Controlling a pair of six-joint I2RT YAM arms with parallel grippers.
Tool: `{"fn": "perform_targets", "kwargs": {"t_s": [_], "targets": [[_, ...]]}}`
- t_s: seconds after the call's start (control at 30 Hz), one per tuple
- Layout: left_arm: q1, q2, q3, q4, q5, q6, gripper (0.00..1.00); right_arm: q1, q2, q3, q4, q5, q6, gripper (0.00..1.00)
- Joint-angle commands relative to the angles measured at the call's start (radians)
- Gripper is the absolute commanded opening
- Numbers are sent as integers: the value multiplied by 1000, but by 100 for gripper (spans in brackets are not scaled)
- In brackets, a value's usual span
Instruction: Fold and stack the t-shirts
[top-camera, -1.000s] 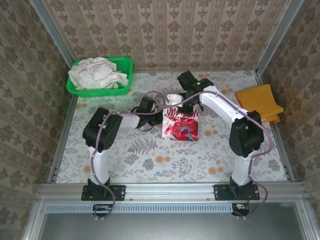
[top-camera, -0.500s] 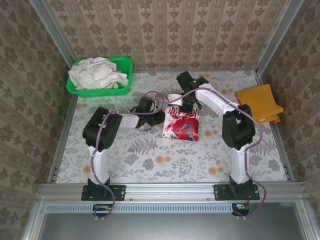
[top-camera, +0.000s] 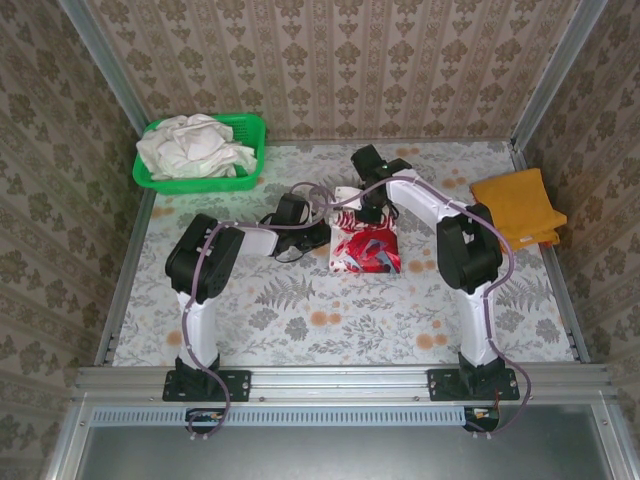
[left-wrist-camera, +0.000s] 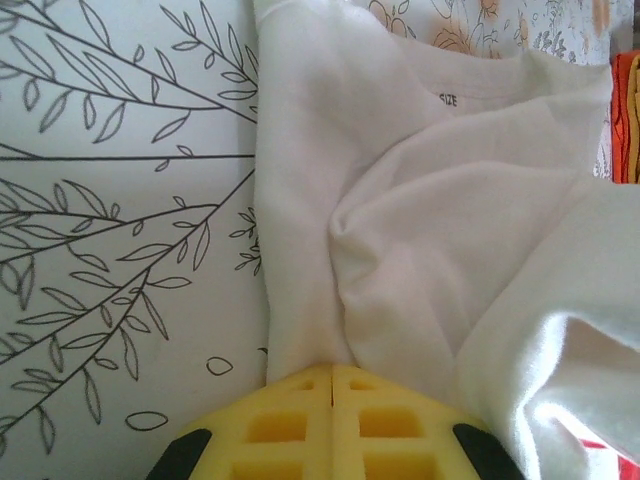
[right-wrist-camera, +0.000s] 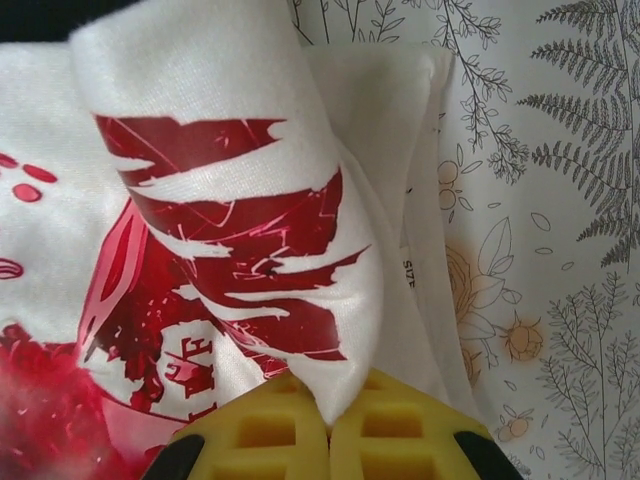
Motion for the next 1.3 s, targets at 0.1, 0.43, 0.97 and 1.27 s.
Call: {"fn": "perform_targets", "kwargs": {"t_s": [0.1, 0.43, 0.97, 1.27], "targets": [[13, 78, -86, -140, -121, 21, 0, -14, -87, -117, 266, 59, 153, 65], [11, -100, -117, -147, -130, 14, 9, -48, -377, -409, 583, 165, 716, 87], [-67, -235, 117, -394, -319, 143, 77, -297, -389, -663, 618, -241, 1450, 69], [-92, 16, 378, -510, -304, 112, 50, -307, -236, -577, 653, -403, 1512, 49]]}}
